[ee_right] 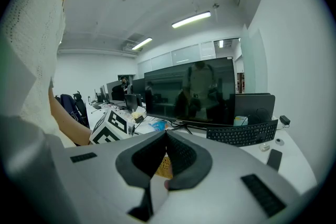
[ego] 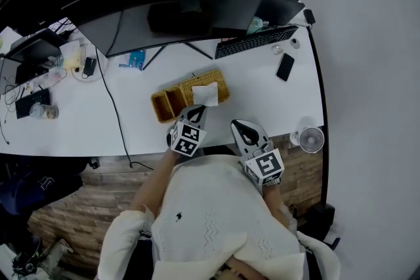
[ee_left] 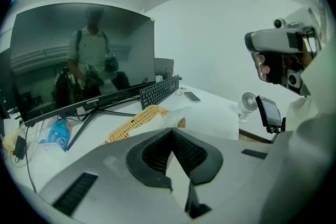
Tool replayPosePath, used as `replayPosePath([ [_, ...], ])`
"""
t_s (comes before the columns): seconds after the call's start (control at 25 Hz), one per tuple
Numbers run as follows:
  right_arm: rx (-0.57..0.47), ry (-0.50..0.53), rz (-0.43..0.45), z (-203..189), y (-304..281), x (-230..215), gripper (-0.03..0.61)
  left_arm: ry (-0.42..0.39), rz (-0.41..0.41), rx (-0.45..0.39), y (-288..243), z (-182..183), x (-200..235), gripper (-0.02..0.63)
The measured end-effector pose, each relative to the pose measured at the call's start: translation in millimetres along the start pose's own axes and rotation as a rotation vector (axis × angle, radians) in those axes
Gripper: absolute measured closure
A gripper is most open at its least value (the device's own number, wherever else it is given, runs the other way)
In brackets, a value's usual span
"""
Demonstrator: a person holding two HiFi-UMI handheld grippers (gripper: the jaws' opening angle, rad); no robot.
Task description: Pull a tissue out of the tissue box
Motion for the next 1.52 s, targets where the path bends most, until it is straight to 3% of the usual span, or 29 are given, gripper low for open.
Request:
replayPosePath([
  [1.2,0.012,0.063,0.115,9.4,-25.5,-2.2,0.577,0.056,0.106,-0.052,26.8,1.2,6.4,0.601],
  [1.52,0.014,0.073,0.143,10.7,-32.3,-4.3,0.577,0.043,0.124,-0.083,39.6,16.3,7.5,0.601],
])
Point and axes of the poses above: the fingertips, and each gripper's own axes: y backward along the fingers, x to its left, z out of its top, the point moved 9 cm from there along y, backward along the fingers, and after that the axes turned 6 degrees about -y, right-handed, at the moved point
